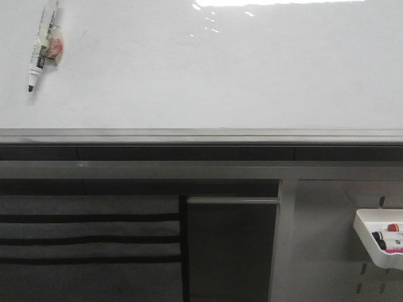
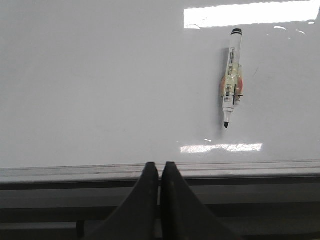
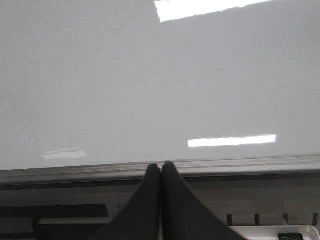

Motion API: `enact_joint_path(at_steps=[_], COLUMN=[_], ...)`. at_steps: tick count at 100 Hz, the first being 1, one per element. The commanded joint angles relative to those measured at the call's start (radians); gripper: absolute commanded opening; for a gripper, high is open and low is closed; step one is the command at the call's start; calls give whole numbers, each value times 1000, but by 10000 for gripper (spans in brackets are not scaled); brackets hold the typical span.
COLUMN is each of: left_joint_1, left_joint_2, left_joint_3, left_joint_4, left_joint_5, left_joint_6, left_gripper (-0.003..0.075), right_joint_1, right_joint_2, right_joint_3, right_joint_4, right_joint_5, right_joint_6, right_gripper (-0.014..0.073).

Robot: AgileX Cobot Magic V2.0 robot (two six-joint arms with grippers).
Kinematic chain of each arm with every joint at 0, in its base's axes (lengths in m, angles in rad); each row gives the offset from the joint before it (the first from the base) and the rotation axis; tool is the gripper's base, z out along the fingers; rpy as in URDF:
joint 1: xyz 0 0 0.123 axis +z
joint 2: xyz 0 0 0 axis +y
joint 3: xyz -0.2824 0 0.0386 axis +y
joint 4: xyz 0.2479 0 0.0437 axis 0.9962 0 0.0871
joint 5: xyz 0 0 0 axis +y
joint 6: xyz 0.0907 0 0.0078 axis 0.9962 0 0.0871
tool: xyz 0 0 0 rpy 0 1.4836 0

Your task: Write number 3 on whiteboard

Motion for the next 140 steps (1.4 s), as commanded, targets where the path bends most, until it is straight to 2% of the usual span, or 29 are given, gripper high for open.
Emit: enact_joint_path(at_steps=[1, 21, 34, 47, 57, 73, 97, 112, 121, 140], left_joint_1=[-6, -6, -6, -6, -6, -6, -6, -6, -6, -6], left_joint_2=[-31, -31, -31, -31, -30, 27, 238, 351, 380, 402], left_joint_3=[3, 3, 3, -37, -113, -284, -529, -595, -599, -599], left_joint_4=[-2, -2, -2, -80, -92, -80, -35, -35, -35, -44], left_joint_5=[-81, -81, -90, -102, -44, 142, 328, 339, 333, 335], left_joint_6=[-7, -7, -7, -7, -7, -7, 8, 8, 8, 8], left_gripper=[-18, -18, -18, -18, -18, -18, -18, -18, -18, -18], right_joint_1=[-8, -8, -8, -8, -8, -8, -8, -8, -8, -8], right_joint_2=[-20, -20, -20, -20, -20, 8, 204, 344, 388, 407], right_joint_3=[20, 20, 20, -2, -60, -219, -486, -600, -613, -613], right_joint_4=[-21, -174, -170, -88, -52, -52, -52, -88, -144, -144], right_joint_5=[-106, -101, -140, -167, -106, 50, 316, 424, 418, 418], right_joint_6=[-3, -46, -42, 4, 27, 27, 25, 23, 23, 23], right_gripper=[-74, -74, -74, -74, -74, -74, -74, -74, -74, -74])
